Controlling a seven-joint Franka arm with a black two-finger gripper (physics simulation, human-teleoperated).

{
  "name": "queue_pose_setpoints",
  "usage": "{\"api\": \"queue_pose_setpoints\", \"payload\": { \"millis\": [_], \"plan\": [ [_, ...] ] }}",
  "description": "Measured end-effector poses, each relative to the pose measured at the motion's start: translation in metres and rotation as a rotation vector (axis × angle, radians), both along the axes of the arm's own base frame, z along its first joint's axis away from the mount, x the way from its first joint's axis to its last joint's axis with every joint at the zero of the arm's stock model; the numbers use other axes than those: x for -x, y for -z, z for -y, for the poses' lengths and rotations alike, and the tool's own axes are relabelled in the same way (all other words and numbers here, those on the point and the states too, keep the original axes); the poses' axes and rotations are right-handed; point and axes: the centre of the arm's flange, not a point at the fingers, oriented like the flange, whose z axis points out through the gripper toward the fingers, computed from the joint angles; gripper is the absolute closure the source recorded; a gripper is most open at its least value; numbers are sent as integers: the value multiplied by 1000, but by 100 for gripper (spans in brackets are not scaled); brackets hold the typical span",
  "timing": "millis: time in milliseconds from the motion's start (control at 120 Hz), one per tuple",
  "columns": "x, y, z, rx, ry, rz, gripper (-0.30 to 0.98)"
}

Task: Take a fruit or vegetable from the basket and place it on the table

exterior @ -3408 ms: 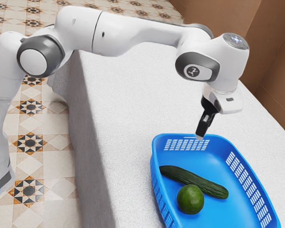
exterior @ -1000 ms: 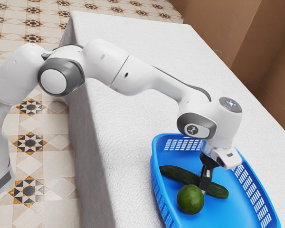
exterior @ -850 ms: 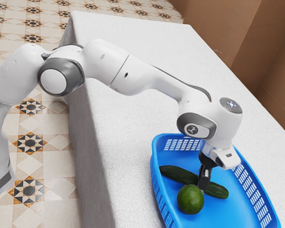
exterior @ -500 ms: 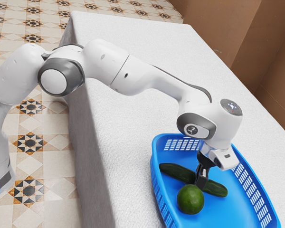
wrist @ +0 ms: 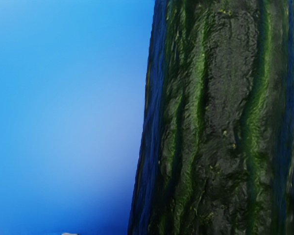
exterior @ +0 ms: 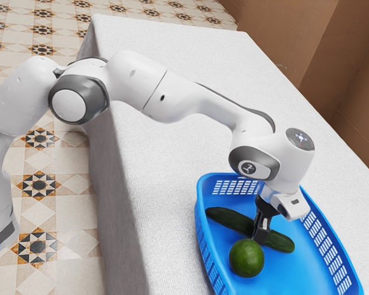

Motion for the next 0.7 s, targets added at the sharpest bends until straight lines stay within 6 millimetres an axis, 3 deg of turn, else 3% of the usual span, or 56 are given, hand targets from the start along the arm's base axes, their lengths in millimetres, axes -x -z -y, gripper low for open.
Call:
{"api": "queue_pose_setpoints", "payload": {
  "millis": [83, 375, 700],
  "plan": [
    [0, -3, 0, -5, -1, 8, 45],
    [0, -23, 6, 12, 5, 38, 48],
    [4, -69, 15, 33, 22, 109, 50]
  ]
}}
